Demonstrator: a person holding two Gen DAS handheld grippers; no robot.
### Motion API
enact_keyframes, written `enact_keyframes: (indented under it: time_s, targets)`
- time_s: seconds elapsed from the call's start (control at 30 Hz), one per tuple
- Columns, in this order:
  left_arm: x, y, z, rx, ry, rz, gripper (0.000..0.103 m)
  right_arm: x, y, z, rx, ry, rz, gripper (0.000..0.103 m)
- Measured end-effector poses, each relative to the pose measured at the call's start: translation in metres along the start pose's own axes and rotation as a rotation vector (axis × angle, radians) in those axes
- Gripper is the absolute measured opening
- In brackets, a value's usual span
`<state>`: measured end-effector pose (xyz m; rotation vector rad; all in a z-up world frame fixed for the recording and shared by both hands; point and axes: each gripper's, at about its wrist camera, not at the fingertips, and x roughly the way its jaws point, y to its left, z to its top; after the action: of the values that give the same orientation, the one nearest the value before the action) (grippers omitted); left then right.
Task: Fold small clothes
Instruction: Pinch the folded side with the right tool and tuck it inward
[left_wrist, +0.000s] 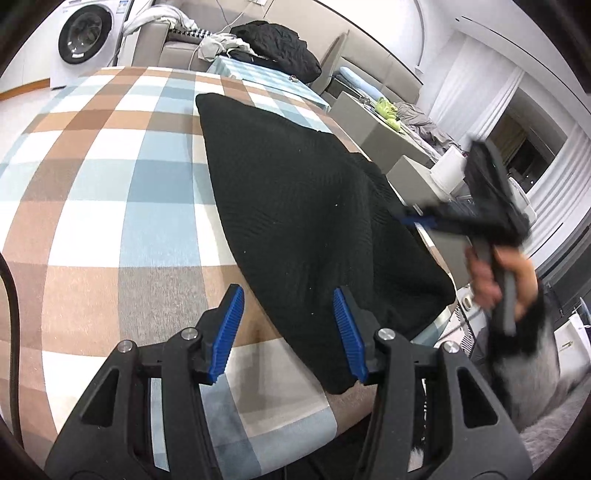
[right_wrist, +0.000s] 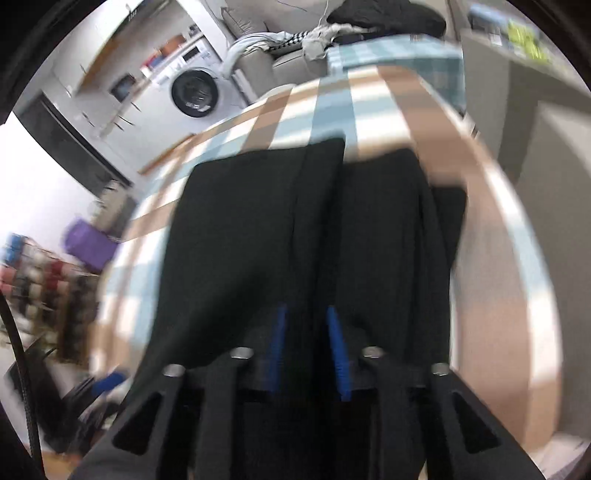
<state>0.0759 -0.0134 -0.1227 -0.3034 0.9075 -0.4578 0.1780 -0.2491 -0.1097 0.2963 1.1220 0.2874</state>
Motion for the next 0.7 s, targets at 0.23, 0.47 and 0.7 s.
enact_keyframes:
  time_s: [0.23,0.47,0.7]
  targets:
    - [0.004,0.000,0.007,0.001,0.016,-0.030,0.047,-0.027,0.013,-0.072,-0.060,0.007,0.055,0.041]
    - [0.005,-0.008,0.010,0.036,0.029,-0.015,0.048,-0.067,0.030,-0.082,-0.144,-0.097,0.129,0.005]
    - [0.024,-0.002,-0.004,0.057,0.111,0.071,0.048,-0.062,-0.001,-0.086,0.004,-0.031,0.007,0.008]
